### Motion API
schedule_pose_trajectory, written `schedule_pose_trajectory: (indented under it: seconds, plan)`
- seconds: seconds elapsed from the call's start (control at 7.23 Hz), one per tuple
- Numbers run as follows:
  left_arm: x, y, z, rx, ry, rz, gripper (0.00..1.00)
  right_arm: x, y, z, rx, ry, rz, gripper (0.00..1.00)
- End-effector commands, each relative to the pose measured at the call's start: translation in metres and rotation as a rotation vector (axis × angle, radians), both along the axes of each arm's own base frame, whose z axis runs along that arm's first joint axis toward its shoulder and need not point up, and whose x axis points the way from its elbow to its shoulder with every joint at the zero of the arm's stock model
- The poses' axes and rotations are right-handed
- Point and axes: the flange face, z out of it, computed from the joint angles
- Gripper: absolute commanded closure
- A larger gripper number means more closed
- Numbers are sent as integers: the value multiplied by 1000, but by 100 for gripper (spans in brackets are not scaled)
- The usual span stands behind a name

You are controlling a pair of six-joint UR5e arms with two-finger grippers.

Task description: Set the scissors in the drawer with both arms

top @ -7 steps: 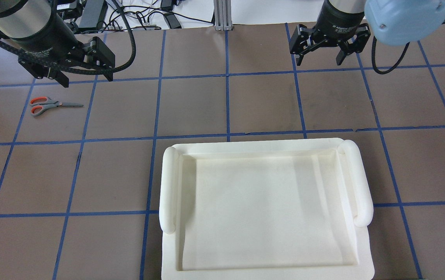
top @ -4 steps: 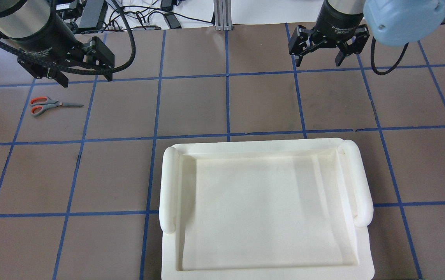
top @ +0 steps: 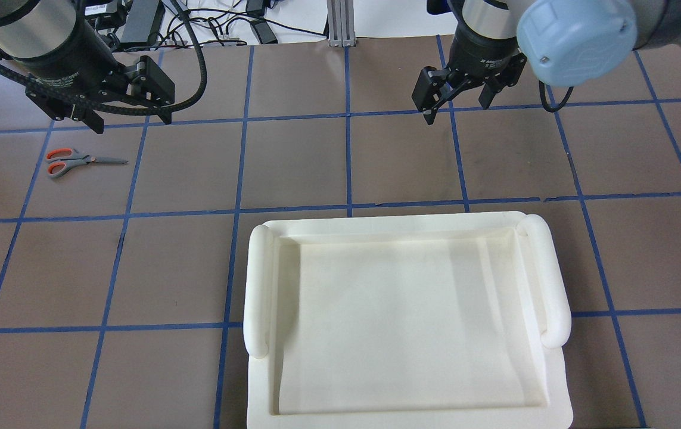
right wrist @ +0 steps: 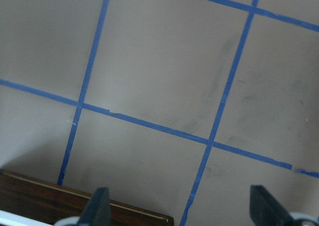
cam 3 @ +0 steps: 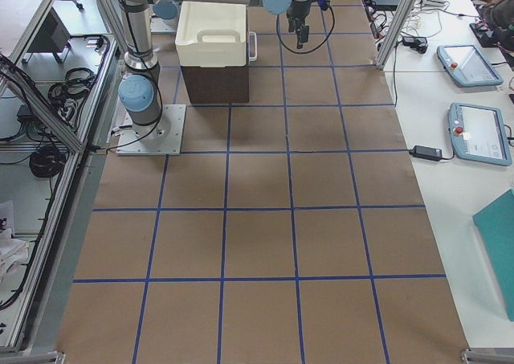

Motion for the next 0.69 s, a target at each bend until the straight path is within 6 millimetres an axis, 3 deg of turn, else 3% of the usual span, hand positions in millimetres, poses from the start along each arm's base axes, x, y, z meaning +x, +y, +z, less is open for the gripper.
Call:
schedule_pose_trajectory:
  seconds: [0.0, 0.14, 0.28, 0.42, 0.55]
  plan:
    - [7, -1, -1, 1, 0, 0, 0, 61, 27, -18, 16, 12, 402, 0]
    - [14, -4, -3, 6, -3, -18, 0, 63, 26, -41, 50, 7, 583, 0]
    - [30, -6, -3, 7, -10, -45, 0, 70, 26, -52, 63, 2, 752, 0]
    - [55, -9, -4, 10, -12, -52, 0, 70, 29, -59, 78, -4, 784, 0]
    - [86, -13, -12, 26, -9, -96, 0, 72, 33, -79, 106, -36, 904, 0]
